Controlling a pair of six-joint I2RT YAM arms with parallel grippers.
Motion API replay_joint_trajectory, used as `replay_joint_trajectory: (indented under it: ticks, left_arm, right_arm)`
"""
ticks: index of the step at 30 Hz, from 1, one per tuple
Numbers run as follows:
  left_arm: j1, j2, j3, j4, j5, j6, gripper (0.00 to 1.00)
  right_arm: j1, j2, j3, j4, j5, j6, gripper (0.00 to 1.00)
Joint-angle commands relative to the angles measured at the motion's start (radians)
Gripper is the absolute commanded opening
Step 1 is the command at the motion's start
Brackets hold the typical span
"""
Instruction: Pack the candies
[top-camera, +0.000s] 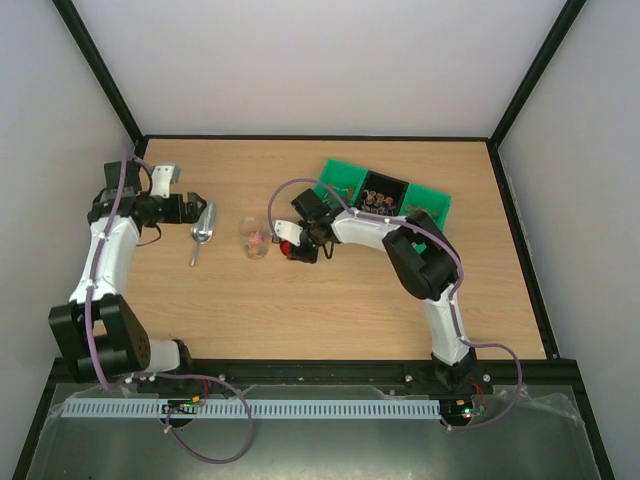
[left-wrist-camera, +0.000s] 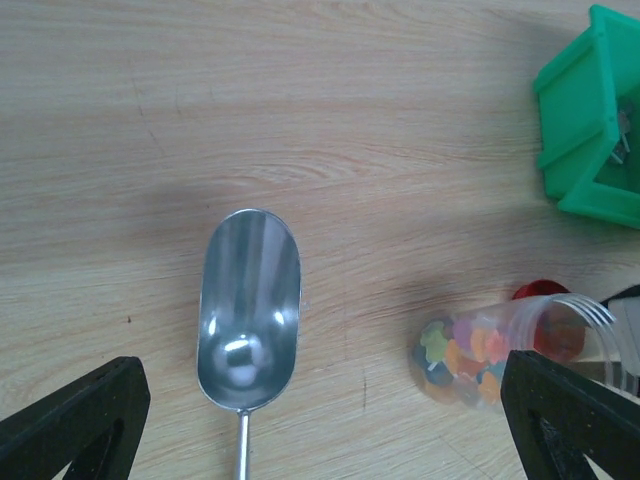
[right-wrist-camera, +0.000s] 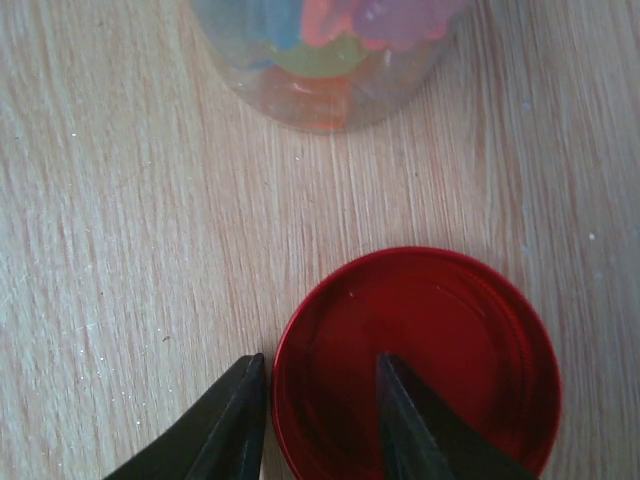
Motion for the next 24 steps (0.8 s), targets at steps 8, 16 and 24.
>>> replay_joint_trajectory:
  ticks: [8,16,24]
  left_arm:
    - [-0.040,0.240,0.175,-0.151,0.118,-0.017,0.99]
    - [-0.139,0.262,0.130,-0.123,0.219,0.037,0.99]
    - [-0.140,0.393,0.258,-0.165,0.151,0.149,0.60]
  right_arm:
    - [0.016,-0.009,-0.058,-0.045,0.044,-0.047,0.03]
    - [0.011,-0.140,-0.142,-0.003,0.052,0.021,0.01]
    - [-0.028,-0.241,-0.134,-0.045,0.041,0.099,0.01]
